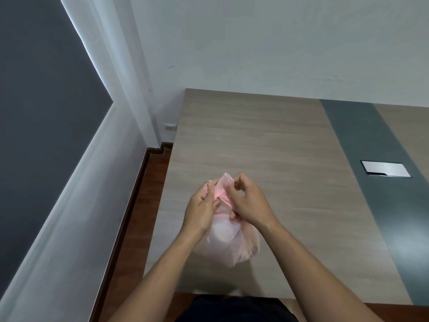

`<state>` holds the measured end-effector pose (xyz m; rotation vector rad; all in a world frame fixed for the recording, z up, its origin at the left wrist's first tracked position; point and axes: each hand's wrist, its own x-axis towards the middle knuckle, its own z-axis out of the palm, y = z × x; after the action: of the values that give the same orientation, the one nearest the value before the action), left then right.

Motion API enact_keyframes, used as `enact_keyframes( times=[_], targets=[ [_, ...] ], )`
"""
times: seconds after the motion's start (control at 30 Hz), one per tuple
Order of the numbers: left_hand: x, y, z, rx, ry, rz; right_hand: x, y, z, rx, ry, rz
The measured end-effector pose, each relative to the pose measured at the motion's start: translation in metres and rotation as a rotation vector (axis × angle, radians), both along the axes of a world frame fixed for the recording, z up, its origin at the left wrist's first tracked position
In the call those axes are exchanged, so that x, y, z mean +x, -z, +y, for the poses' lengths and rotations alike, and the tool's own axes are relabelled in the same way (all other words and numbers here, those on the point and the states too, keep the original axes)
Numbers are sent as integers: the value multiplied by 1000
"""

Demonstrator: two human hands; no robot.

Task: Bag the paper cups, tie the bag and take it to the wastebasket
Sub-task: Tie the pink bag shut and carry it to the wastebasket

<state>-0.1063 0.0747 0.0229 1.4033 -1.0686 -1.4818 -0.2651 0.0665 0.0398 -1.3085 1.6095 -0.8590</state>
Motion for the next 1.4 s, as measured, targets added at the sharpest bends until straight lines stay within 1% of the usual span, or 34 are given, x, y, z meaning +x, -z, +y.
enact_keyframes(
  times=[0.03,0.13,0.2,0.27,0.37,0.47,0.57,0.63,0.7,0.73,0.8,0.87,0.93,1.03,1.1,1.17,1.27,1.4],
  targets=[
    [1,0,3,-91,36,-51,0,3,-2,3,39,43],
    [10,5,5,-409,208,-327,-4,12,-7,-39,89,215],
    [15,13,1,-565,259,-482,-7,13,-7,-47,66,257],
    [15,14,-2,-649,246,-551,-9,13,-7,-2,47,224],
    [15,9,-6,-704,215,-548,-13,10,-9,88,-3,167],
    [17,9,-10,-656,171,-494,-16,5,-6,106,-101,90],
    [17,7,-11,-568,125,-478,-12,-5,0,215,-141,-32],
    [17,10,-11,-538,84,-478,-12,-9,0,254,-163,-125],
    [17,14,-11,-517,58,-494,-15,-14,2,266,-247,-221],
    [17,16,-11,-493,49,-503,-18,-13,3,276,-318,-231],
    [18,18,-12,-413,31,-487,-22,-8,6,301,-456,-188],
    [19,21,-13,-309,25,-435,-24,5,6,293,-488,-84],
    [20,24,-15,-202,32,-370,-23,14,4,249,-441,47],
    [22,23,-15,-51,42,-261,-20,20,4,151,-358,154],
    [24,22,-14,25,57,-236,-18,23,6,74,-305,158],
    [25,22,-13,84,87,-228,-18,25,6,21,-245,121],
    [26,19,-13,144,102,-190,-22,23,5,-25,-181,141],
    [23,20,-13,118,100,-204,-29,28,1,-87,-121,222]
  ],
)
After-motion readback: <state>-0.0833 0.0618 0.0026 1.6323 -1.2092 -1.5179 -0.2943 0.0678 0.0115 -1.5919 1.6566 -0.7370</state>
